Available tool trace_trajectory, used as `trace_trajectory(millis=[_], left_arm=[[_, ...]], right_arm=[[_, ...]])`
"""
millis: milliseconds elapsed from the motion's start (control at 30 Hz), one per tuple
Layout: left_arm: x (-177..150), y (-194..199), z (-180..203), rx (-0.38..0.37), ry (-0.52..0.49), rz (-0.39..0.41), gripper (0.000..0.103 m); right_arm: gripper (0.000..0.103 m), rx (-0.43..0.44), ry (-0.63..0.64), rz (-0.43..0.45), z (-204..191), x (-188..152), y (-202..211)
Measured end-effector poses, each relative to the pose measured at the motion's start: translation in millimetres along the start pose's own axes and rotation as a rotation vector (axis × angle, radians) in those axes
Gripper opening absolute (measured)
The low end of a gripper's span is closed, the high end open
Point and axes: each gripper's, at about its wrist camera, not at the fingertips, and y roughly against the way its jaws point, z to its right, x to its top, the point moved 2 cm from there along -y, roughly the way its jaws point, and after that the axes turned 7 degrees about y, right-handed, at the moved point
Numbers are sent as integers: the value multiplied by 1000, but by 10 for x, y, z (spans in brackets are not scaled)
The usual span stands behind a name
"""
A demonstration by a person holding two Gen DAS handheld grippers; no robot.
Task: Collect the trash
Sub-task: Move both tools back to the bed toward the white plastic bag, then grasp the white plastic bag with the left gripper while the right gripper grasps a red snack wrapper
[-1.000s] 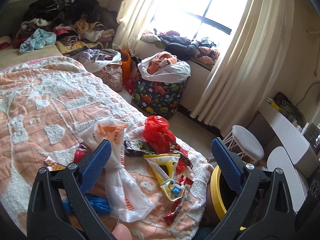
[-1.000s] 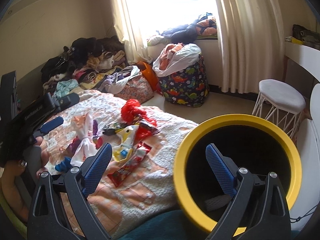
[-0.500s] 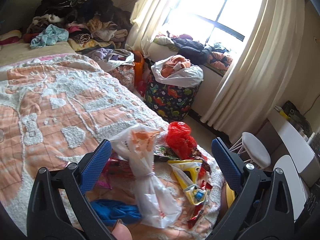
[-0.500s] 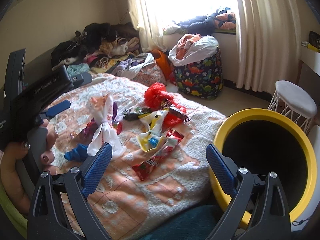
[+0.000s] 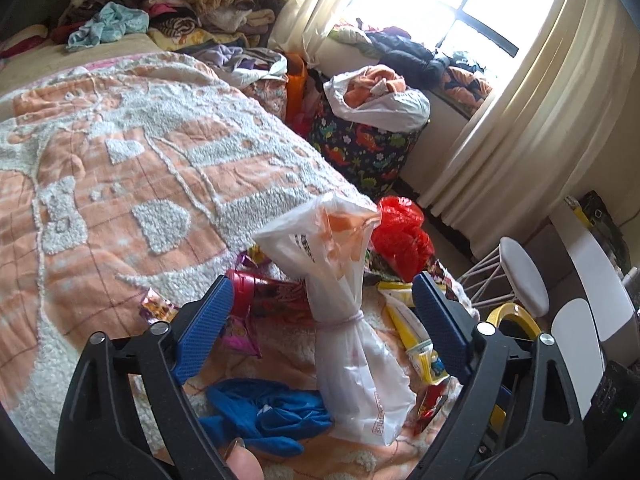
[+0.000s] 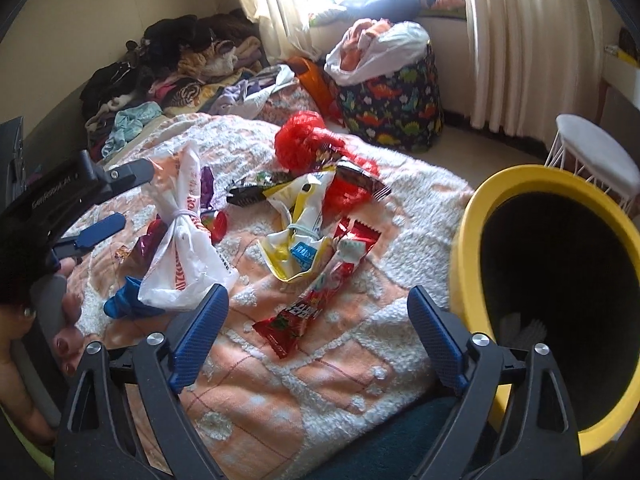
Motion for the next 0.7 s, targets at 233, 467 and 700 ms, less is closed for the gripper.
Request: trace_trajectory(millis=[233,467,700], left_arm=[[-104,-156,10,-20,17,-83,68],[-199,-277,34,-2,3,-119,64],[-268,-382,108,1,-1,-156,64]], right_arm=[[68,17,0,-93,-16,1,-274],[38,47,-8,-157,-11,-37,-426],[22,70,-63,-144,94,-78,-403]])
